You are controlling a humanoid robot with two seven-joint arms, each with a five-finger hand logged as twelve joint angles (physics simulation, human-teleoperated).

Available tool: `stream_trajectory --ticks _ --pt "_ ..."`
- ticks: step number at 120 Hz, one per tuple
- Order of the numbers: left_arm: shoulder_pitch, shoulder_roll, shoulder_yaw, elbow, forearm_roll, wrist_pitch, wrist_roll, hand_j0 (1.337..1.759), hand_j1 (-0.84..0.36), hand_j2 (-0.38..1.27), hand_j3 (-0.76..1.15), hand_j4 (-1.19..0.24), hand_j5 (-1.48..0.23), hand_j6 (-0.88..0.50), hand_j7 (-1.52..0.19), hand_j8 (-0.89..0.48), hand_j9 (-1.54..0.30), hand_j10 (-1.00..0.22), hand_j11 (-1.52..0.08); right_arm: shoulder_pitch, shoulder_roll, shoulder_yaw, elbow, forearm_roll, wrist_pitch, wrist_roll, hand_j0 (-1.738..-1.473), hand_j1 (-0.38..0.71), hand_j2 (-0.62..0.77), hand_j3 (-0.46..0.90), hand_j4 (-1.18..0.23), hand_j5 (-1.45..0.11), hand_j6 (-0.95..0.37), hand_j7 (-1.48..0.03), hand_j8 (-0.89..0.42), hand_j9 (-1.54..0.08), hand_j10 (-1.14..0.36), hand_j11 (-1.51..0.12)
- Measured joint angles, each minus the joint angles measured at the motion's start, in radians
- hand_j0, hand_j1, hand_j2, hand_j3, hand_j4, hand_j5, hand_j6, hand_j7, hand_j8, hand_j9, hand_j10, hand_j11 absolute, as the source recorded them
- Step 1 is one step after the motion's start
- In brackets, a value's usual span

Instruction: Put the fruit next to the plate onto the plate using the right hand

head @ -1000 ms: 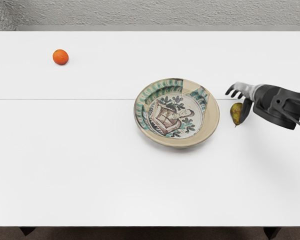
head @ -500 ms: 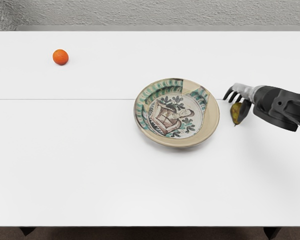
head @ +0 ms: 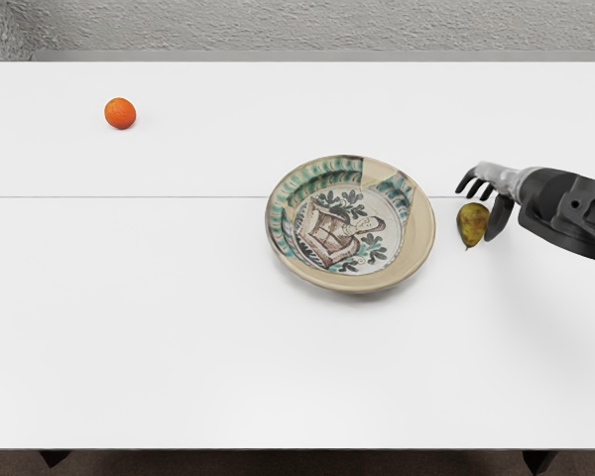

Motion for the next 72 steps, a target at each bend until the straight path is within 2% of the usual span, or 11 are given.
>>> stream_trajectory --ticks 31,72 --pt "0.002 0.0 -0.001 0.001 0.0 0.0 0.0 1.658 0.35 0.0 0.0 0.0 0.0 0.0 0.0 0.0 0.0 0.0 0.0 -0.008 -0.001 -0.002 0.001 0.0 0.0 -0.001 -1.658 0.17 -0.08 0.0 -0.44 -0.56 -0.44 -0.56 -0.44 -0.56 -0.44 -0.56" --pt "0.002 0.0 -0.001 0.001 0.0 0.0 0.0 1.658 0.35 0.0 0.0 0.0 0.0 0.0 0.0 0.0 0.0 0.0 0.0 -0.01 0.002 -0.003 0.002 -0.001 0.003 0.002 -1.658 0.2 -0.09 0.0 -0.47 -0.59 -0.45 -0.6 -0.47 -0.59 -0.47 -0.59"
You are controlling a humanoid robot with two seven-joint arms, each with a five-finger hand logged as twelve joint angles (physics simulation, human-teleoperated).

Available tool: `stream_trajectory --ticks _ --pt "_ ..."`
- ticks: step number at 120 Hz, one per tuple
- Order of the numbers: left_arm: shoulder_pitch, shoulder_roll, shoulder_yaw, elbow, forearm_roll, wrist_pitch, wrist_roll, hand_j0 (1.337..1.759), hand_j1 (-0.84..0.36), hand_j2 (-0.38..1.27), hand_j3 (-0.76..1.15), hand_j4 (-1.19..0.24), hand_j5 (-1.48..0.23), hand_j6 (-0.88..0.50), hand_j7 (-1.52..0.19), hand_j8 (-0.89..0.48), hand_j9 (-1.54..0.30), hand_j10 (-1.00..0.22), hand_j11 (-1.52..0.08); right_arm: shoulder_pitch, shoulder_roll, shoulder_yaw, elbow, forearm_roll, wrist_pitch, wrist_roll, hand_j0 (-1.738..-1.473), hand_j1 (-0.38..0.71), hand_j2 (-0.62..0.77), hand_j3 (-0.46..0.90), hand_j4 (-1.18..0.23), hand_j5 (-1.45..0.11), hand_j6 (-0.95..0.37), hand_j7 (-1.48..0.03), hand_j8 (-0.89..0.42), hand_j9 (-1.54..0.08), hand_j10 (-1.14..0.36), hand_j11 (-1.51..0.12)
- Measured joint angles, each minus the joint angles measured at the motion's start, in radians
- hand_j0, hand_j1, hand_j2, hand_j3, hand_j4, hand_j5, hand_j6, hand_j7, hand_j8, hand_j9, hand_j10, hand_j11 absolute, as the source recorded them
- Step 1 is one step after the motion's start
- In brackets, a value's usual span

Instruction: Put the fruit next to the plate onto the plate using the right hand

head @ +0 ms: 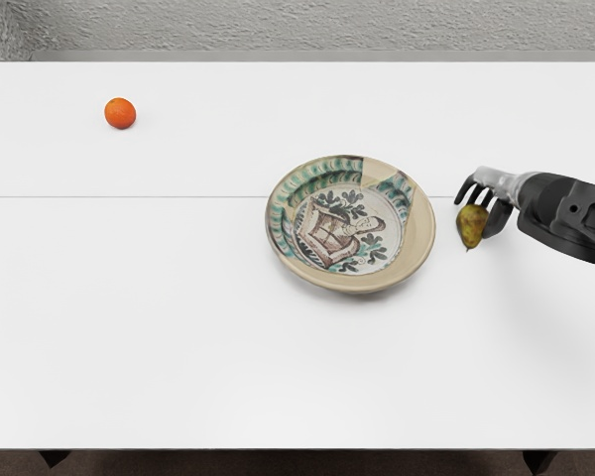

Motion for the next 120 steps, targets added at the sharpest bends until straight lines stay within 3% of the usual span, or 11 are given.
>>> stream_trajectory --ticks 75,106,120 --pt "0.002 0.0 0.0 0.0 0.0 0.0 0.0 1.658 0.35 0.0 0.0 0.0 0.0 0.0 0.0 0.0 0.0 0.0 0.0 -0.003 -0.008 0.002 0.008 -0.004 0.021 0.003 -1.653 0.3 0.03 0.0 -0.58 -0.68 -0.37 -0.73 -0.41 -0.7 -0.59 -0.7" --pt "0.002 0.0 0.0 0.0 0.0 0.0 0.0 1.658 0.35 0.0 0.0 0.0 0.0 0.0 0.0 0.0 0.0 0.0 0.0 -0.01 -0.008 0.003 0.008 -0.011 0.023 0.003 -1.65 0.38 0.25 0.0 -0.58 -0.74 -0.36 -0.77 -0.42 -0.77 -0.62 -0.76" --pt "0.002 0.0 0.0 0.0 0.0 0.0 0.0 1.658 0.35 0.0 0.0 0.0 0.0 0.0 0.0 0.0 0.0 0.0 0.0 -0.01 -0.008 0.003 0.009 -0.012 0.023 0.003 -1.649 0.36 0.27 0.0 -0.6 -0.74 -0.38 -0.79 -0.45 -0.77 -0.64 -0.76"
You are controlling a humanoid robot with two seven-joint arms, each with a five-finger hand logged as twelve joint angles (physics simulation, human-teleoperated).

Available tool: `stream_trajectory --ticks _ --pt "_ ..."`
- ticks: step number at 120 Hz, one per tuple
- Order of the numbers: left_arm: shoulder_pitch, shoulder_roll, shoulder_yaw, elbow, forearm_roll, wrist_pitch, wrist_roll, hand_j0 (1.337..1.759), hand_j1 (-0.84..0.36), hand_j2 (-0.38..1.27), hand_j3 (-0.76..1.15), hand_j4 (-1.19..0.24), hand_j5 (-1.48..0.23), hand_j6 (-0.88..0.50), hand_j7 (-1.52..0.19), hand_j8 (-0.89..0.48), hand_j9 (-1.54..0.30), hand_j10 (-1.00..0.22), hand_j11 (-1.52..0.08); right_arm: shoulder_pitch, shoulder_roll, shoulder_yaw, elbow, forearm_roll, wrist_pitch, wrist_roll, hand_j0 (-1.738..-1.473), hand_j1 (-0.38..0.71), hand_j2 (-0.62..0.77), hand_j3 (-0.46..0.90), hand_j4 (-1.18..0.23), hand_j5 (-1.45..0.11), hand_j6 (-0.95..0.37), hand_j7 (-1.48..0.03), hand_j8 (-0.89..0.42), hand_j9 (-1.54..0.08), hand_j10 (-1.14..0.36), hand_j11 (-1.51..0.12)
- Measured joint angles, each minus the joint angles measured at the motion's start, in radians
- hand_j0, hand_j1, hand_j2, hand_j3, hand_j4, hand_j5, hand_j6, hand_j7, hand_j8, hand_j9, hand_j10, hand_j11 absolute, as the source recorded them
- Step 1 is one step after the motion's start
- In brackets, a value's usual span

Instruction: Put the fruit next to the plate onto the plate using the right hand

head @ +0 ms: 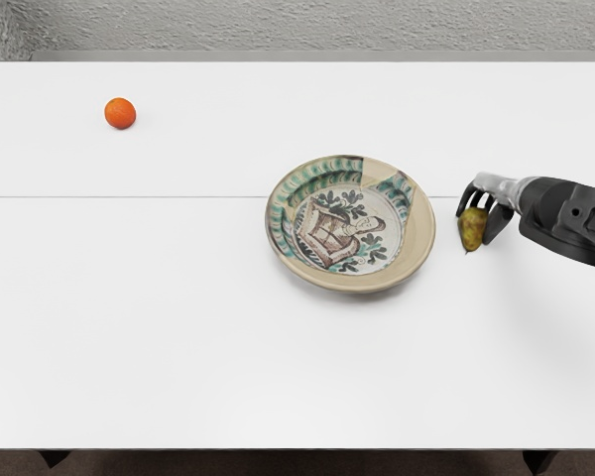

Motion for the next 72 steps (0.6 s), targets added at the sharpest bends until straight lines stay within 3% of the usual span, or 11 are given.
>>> stream_trajectory --ticks 37,72 --pt "0.0 0.0 0.001 0.0 0.0 0.0 0.0 1.658 0.35 0.0 0.0 0.0 0.0 0.0 0.0 0.0 0.0 0.0 0.0 0.001 -0.009 0.0 0.005 0.009 0.005 0.0 -1.652 0.28 0.25 0.0 -0.64 -0.81 -0.44 -0.82 -0.48 -0.81 -0.65 -0.81" --pt "-0.002 0.0 0.001 -0.001 0.0 0.0 0.0 1.658 0.35 0.0 0.0 0.0 0.0 0.0 0.0 0.0 0.0 0.0 0.0 0.001 -0.033 0.009 0.018 0.04 0.018 0.012 -1.656 0.28 0.3 0.0 -0.67 -0.85 -0.47 -0.84 -0.5 -0.84 -0.65 -0.84"
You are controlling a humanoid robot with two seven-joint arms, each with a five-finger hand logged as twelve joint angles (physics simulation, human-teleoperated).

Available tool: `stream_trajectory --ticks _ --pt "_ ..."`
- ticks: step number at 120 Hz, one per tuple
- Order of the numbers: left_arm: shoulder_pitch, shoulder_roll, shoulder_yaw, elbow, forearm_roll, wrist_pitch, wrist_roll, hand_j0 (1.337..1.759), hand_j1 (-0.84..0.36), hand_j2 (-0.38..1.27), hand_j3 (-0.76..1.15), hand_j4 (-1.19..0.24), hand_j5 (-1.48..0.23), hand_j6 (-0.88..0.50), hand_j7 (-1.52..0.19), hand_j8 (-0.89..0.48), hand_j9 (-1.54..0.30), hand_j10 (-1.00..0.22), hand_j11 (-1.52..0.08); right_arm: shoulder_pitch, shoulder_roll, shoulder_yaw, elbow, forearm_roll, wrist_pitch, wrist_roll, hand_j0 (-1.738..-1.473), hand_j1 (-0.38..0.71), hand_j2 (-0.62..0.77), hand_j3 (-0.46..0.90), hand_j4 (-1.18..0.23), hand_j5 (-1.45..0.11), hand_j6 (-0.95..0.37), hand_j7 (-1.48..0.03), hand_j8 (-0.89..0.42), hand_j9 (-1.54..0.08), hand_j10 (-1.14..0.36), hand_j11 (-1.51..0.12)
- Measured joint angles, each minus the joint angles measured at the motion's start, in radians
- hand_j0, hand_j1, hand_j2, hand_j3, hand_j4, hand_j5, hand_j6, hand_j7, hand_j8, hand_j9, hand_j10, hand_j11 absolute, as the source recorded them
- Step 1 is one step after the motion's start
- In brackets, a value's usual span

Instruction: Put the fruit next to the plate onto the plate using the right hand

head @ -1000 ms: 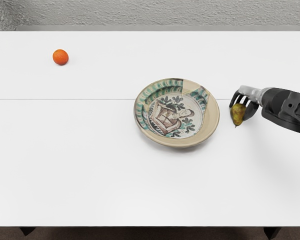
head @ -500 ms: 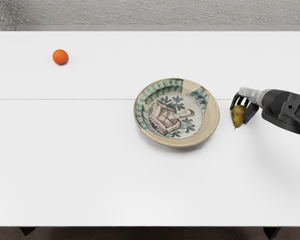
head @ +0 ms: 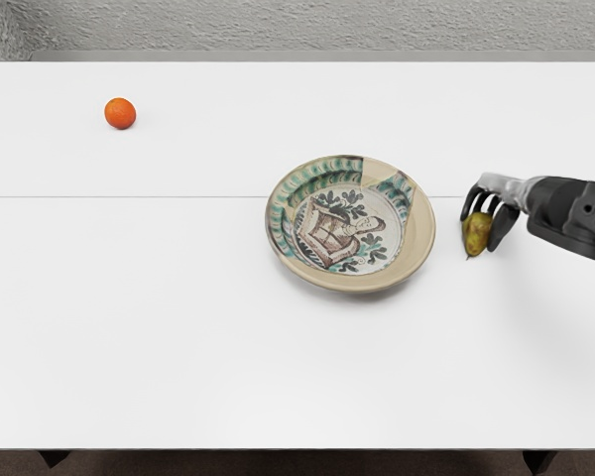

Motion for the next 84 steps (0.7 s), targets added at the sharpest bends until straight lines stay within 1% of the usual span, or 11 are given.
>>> stream_trajectory --ticks 25,45,66,84 --pt "-0.019 0.0 0.005 -0.002 0.0 0.0 0.0 1.658 0.35 0.0 0.0 0.0 0.0 0.0 0.0 0.0 0.0 0.0 0.0 0.002 -0.042 0.015 0.021 0.049 0.005 0.008 -1.657 0.29 0.32 0.0 -0.66 -0.87 -0.46 -0.86 -0.49 -0.86 -0.66 -0.86" --pt "-0.045 0.0 0.009 -0.002 0.0 0.0 0.0 1.658 0.35 0.0 0.0 0.0 0.0 0.0 0.0 0.0 0.0 0.0 0.0 0.003 -0.091 0.044 0.057 0.099 0.009 0.02 -1.657 0.29 0.33 0.0 -0.67 -0.87 -0.47 -0.86 -0.49 -0.86 -0.66 -0.86" --pt "-0.046 0.0 0.032 -0.002 0.0 0.0 0.0 1.658 0.35 0.0 0.0 0.0 0.0 0.0 0.0 0.0 0.0 0.0 0.0 0.002 -0.117 0.084 0.079 0.15 0.035 0.046 -1.657 0.29 0.34 0.0 -0.67 -0.88 -0.46 -0.86 -0.49 -0.86 -0.66 -0.86" --pt "-0.042 0.0 0.037 -0.002 -0.001 0.0 0.0 1.658 0.35 0.0 0.0 0.0 0.0 0.0 0.0 0.0 0.0 0.0 0.0 0.004 -0.143 0.112 0.123 0.186 0.041 0.053 -1.658 0.3 0.35 0.0 -0.67 -0.88 -0.46 -0.86 -0.49 -0.87 -0.66 -0.87"
